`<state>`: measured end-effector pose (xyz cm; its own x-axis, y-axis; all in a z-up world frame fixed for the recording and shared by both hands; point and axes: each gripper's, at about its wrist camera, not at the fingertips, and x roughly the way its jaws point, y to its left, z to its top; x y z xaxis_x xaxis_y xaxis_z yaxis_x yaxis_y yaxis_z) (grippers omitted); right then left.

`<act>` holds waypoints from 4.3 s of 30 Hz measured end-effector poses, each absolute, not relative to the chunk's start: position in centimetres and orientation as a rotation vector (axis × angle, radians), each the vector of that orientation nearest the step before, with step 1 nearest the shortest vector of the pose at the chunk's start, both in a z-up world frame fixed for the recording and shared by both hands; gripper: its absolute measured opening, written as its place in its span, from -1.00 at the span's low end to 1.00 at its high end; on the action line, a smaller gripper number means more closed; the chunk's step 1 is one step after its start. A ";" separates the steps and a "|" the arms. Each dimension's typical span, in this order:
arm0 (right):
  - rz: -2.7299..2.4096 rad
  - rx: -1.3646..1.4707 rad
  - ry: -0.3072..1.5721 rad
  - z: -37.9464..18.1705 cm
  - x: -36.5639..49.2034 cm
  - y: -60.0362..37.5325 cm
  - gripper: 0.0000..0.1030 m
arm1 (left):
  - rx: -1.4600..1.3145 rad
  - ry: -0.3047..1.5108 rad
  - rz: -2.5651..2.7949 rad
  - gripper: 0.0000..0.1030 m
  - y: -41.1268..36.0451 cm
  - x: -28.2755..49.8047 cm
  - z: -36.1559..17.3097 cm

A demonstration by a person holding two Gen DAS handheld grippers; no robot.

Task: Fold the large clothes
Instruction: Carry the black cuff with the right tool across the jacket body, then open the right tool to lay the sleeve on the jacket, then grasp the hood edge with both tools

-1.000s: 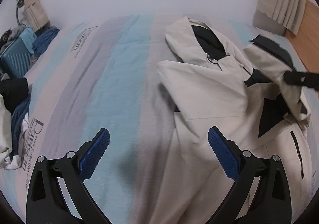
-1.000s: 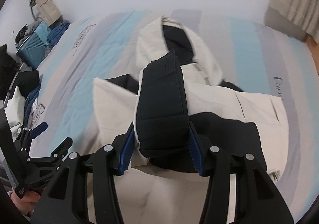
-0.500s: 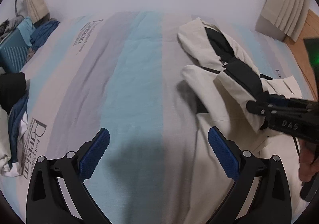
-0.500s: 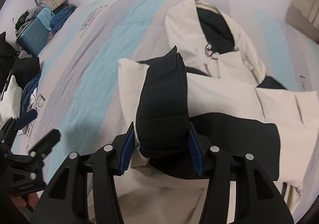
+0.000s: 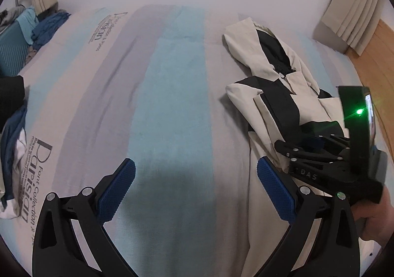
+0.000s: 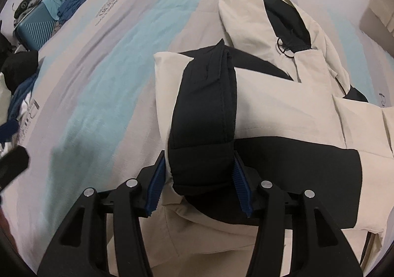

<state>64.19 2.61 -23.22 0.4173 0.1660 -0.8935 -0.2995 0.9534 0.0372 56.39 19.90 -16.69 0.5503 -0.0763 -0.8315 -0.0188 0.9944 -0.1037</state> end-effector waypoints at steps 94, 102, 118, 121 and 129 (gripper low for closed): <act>0.357 -0.214 0.881 -15.5 85.5 -16.9 0.77 | 0.017 0.998 -0.192 0.89 3.4 83.0 -17.3; 0.379 -0.262 0.906 -19.6 94.7 -15.2 0.74 | 0.015 1.011 -0.208 0.88 5.8 91.8 -20.8; 0.384 -0.174 1.048 -24.3 102.9 -11.4 0.25 | -0.203 1.161 -0.175 0.84 9.8 99.4 -27.2; 0.394 -0.197 1.069 -24.8 103.1 -10.7 0.02 | -0.190 1.174 -0.217 0.57 9.6 99.7 -27.4; 0.383 -0.153 1.089 -24.8 102.7 -10.7 -0.58 | -0.183 1.194 -0.297 -0.51 9.2 99.5 -27.2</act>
